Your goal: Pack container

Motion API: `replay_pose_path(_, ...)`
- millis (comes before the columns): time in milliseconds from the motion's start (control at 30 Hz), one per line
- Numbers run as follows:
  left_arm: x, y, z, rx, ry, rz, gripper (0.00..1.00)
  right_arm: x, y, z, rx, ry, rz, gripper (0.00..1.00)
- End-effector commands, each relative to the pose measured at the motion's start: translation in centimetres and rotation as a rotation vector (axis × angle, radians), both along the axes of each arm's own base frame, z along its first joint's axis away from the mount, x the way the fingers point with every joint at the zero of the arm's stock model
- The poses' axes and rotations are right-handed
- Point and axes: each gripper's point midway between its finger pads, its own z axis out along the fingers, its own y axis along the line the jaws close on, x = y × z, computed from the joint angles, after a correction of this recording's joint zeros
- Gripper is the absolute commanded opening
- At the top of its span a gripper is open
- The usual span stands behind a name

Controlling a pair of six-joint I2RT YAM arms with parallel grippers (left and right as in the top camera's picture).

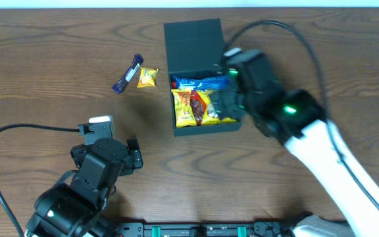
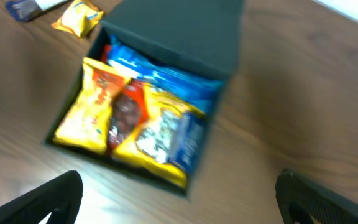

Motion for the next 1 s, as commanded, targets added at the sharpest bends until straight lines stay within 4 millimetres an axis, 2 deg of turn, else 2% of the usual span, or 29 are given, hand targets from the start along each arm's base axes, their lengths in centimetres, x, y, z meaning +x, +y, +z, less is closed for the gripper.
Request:
replay_pose_path(0, 0.0, 0.2, -0.1, 0.002, 0.001, 0.012, 0.95, -1.6, -1.7, 1.6, -0.008, -0.025, 0.074, 0.98)
replay_pose_path(167, 0.0, 0.2, -0.1, 0.001, 0.001, 0.012, 0.95, -5.0, -4.1, 1.4, 0.018, -0.047, 0.071, 0.97)
replay_pose_path(300, 0.0, 0.2, -0.1, 0.001, 0.001, 0.012, 0.95, -7.4, -5.7, 0.5, 0.059, -0.090, 0.034, 0.89)
replay_pose_path(367, 0.0, 0.2, -0.1, 0.001, 0.001, 0.012, 0.95, -9.0, -6.5, 0.2, 0.108, -0.142, 0.007, 0.82)
replay_pose_path(433, 0.0, 0.2, -0.1, 0.001, 0.001, 0.012, 0.95, -10.0, -7.0, 0.0, 0.160, -0.190, -0.020, 0.81)
replay_pose_path(500, 0.0, 0.2, -0.1, 0.002, 0.001, 0.012, 0.95, -10.6, -7.3, -0.2, 0.185, -0.233, -0.027, 0.84)
replay_pose_path(567, 0.0, 0.2, -0.1, 0.002, 0.001, 0.012, 0.95, -10.8, -8.7, -1.1, 0.202, -0.261, -0.119, 0.99)
replay_pose_path(667, 0.0, 0.2, -0.1, 0.001, 0.001, 0.012, 0.95, -11.0, -11.1, -4.1, 0.206, -0.244, -0.310, 0.99)
replay_pose_path(867, 0.0, 0.2, -0.1, 0.002, 0.001, 0.012, 0.95, -11.1, -11.8, -9.7, 0.183, -0.164, -0.390, 0.99)
replay_pose_path(967, 0.0, 0.2, -0.1, 0.001, 0.001, 0.012, 0.95, -11.0, -13.1, -11.0, 0.127, -0.179, -0.443, 0.99)
